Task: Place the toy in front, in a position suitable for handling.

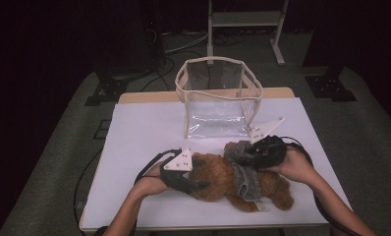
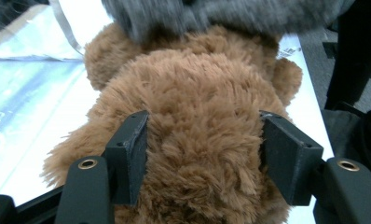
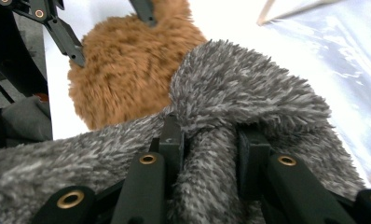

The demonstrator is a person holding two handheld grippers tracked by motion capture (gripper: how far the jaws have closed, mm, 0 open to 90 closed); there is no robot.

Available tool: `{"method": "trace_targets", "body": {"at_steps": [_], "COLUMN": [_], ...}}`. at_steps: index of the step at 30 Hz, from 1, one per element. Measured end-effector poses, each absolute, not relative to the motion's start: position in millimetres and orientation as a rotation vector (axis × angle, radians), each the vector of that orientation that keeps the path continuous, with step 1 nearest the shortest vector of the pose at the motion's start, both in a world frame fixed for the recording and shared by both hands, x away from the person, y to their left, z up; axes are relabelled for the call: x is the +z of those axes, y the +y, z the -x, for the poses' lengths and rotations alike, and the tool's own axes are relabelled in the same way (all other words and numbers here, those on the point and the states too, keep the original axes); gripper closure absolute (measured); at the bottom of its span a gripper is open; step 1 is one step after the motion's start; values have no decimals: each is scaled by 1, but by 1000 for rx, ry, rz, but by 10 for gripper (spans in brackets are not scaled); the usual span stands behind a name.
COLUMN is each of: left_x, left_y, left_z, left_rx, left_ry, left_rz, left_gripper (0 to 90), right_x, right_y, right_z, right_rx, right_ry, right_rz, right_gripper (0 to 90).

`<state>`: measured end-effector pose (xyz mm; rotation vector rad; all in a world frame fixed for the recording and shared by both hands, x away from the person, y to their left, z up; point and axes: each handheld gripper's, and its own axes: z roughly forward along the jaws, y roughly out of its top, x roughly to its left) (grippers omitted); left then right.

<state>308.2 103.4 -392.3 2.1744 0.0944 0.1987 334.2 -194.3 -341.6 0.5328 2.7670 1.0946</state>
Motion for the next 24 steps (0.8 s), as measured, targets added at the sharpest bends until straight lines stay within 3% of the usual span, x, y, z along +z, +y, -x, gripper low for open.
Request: {"method": "trace_targets", "body": {"at_steps": [7,15,24], "left_x": [-393,-394,-392], "left_y": [103,104,120], "left_z": [-309,-317,-319], "left_rx": [209,335,230], "left_ry": [93,211,164], "left_rz": [-2169,-2131,-2146], "left_gripper": [372,369,323], "right_x": [-337,-345,-356], "right_y": [-217,-160,-170], "right_z": [-327,-319,-360], "right_rx": [1118,1143,1100], "right_ry": [2718,2757,2684], "right_rz": [-609,-403,-576], "right_gripper": [682,681,689]}}
